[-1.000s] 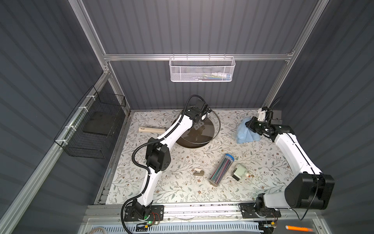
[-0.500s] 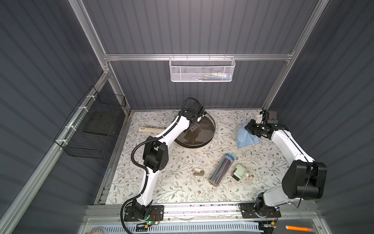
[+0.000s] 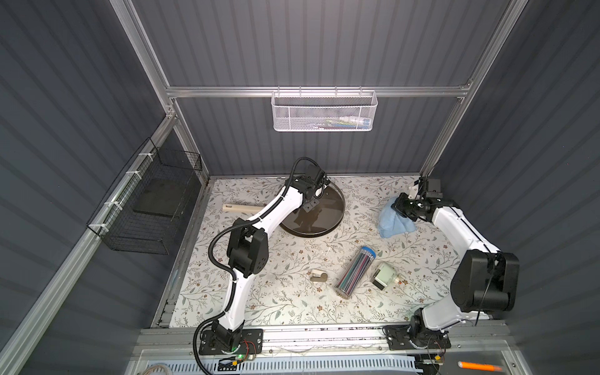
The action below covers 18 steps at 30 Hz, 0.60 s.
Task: Wipe the pot lid with a cloth
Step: Place the pot lid on the cooking pot.
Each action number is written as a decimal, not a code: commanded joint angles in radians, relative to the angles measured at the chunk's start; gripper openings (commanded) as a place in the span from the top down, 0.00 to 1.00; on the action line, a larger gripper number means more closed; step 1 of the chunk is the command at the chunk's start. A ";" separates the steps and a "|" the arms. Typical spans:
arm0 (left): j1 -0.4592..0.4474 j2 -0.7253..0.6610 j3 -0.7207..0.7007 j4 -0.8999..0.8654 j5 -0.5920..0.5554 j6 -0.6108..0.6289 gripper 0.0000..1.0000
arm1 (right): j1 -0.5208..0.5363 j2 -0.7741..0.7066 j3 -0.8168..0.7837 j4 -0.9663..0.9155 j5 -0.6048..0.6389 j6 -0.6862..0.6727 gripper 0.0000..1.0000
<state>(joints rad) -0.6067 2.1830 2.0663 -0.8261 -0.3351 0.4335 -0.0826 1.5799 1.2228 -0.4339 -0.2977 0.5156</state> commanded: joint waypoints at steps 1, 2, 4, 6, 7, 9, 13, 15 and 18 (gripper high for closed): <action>0.008 -0.102 0.011 0.051 0.008 -0.025 1.00 | -0.003 0.013 -0.007 0.007 0.007 -0.005 1.00; 0.009 -0.105 0.009 0.048 0.007 -0.027 1.00 | -0.003 0.016 -0.007 0.007 0.008 -0.006 1.00; 0.009 -0.114 -0.001 0.050 0.009 -0.028 1.00 | -0.003 0.019 -0.008 0.006 0.008 -0.006 1.00; 0.008 -0.118 -0.007 0.047 0.011 -0.030 1.00 | -0.003 0.022 -0.008 0.007 0.008 -0.005 1.00; 0.008 -0.118 -0.009 0.045 0.010 -0.031 1.00 | -0.003 0.023 -0.007 0.007 0.008 -0.006 1.00; 0.008 -0.116 -0.009 0.039 0.001 -0.029 1.00 | -0.003 0.027 -0.008 0.007 0.006 -0.005 1.00; 0.008 -0.121 -0.022 0.038 -0.003 -0.030 1.00 | -0.003 0.031 -0.006 0.007 0.006 -0.006 1.00; 0.008 -0.125 -0.029 0.041 -0.005 -0.029 1.00 | -0.003 0.033 -0.007 0.006 0.009 -0.006 1.00; 0.008 -0.126 -0.042 0.053 -0.017 -0.028 1.00 | -0.003 0.040 -0.009 0.011 0.009 -0.006 1.00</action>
<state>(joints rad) -0.6067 2.1487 2.0167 -0.8368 -0.3229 0.4244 -0.0826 1.5990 1.2228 -0.4339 -0.2951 0.5156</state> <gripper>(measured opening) 0.319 0.057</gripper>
